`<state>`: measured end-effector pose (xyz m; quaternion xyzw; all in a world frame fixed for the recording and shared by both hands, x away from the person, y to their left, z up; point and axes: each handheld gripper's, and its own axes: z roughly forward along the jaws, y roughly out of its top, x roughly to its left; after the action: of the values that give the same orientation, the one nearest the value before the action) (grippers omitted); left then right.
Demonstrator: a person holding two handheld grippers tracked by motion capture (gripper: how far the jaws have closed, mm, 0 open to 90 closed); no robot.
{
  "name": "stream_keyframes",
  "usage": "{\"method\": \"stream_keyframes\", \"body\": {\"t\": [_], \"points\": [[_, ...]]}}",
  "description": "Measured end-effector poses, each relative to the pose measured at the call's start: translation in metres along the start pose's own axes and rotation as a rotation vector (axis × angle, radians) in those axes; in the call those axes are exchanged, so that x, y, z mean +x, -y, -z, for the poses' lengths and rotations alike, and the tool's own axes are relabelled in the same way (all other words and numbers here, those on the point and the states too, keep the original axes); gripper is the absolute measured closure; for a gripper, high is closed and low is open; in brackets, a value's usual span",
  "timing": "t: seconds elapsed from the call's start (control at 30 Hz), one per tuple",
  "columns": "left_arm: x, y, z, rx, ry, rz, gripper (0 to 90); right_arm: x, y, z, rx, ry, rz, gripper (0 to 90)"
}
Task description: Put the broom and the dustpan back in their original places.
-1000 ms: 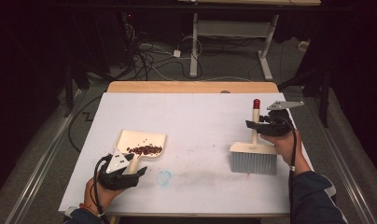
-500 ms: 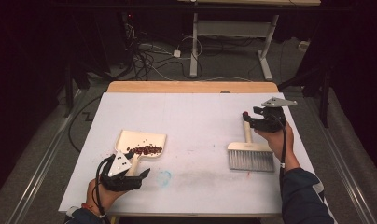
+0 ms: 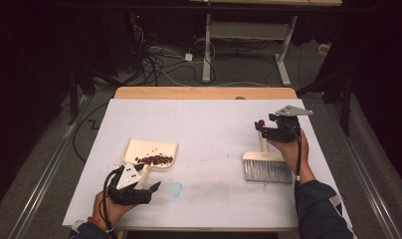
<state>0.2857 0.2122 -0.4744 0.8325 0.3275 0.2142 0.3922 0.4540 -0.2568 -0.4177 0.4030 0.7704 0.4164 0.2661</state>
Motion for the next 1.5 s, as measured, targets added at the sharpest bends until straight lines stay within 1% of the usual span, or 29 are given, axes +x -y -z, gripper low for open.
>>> {"method": "stream_keyframes", "body": {"t": [0.2, 0.27, 0.33, 0.43, 0.6, 0.67, 0.73, 0.8, 1.0, 1.1, 1.13, 1.17, 1.37, 1.4, 1.5], "points": [[-0.001, 0.0, 0.001, -0.011, 0.009, 0.006, 19.8, 0.006, -0.003, 0.007, -0.036, 0.029, 0.008, 20.6], [-0.001, 0.0, 0.001, -0.008, 0.008, 0.005, 19.7, 0.007, -0.004, 0.009, -0.062, 0.027, -0.002, 20.3], [-0.001, 0.0, 0.0, -0.007, 0.007, 0.005, 19.8, 0.008, -0.005, 0.012, -0.083, 0.036, -0.004, 18.0], [0.0, 0.0, 0.0, -0.011, 0.01, 0.006, 19.7, 0.008, -0.007, 0.016, -0.112, 0.021, -0.017, 16.7], [0.0, 0.0, -0.002, -0.002, 0.011, 0.007, 19.7, 0.008, -0.008, 0.023, -0.154, 0.012, -0.039, 16.2], [0.0, 0.0, -0.002, 0.001, 0.012, 0.007, 19.7, 0.009, -0.009, 0.026, -0.171, 0.023, -0.039, 16.3], [0.001, 0.0, -0.003, 0.002, 0.014, 0.007, 19.7, 0.012, -0.01, 0.027, -0.174, 0.052, -0.02, 16.3], [0.001, 0.001, -0.003, 0.003, 0.012, 0.007, 19.7, 0.013, -0.01, 0.029, -0.183, 0.053, -0.014, 16.2], [0.002, 0.001, -0.003, 0.001, 0.009, 0.009, 19.7, 0.019, -0.011, 0.032, -0.201, 0.044, 0.002, 16.4], [0.002, 0.001, -0.003, 0.006, 0.006, 0.007, 19.7, 0.022, -0.012, 0.035, -0.21, 0.033, 0.022, 16.4], [0.003, 0.001, -0.002, 0.006, 0.005, 0.007, 19.7, 0.023, -0.012, 0.036, -0.21, 0.032, 0.015, 16.5], [0.003, 0.001, -0.002, 0.006, 0.004, 0.01, 19.7, 0.024, -0.012, 0.037, -0.212, 0.026, 0.025, 16.6], [0.004, 0.002, -0.002, 0.008, 0.001, 0.013, 19.7, 0.029, -0.012, 0.042, -0.208, 0.018, 0.031, 16.6], [0.003, 0.002, -0.002, 0.007, 0.001, 0.012, 19.7, 0.03, -0.012, 0.043, -0.213, 0.015, 0.038, 16.6], [0.003, 0.002, -0.002, 0.007, 0.004, 0.01, 19.7, 0.034, -0.012, 0.046, -0.219, 0.012, 0.034, 16.7]]}}
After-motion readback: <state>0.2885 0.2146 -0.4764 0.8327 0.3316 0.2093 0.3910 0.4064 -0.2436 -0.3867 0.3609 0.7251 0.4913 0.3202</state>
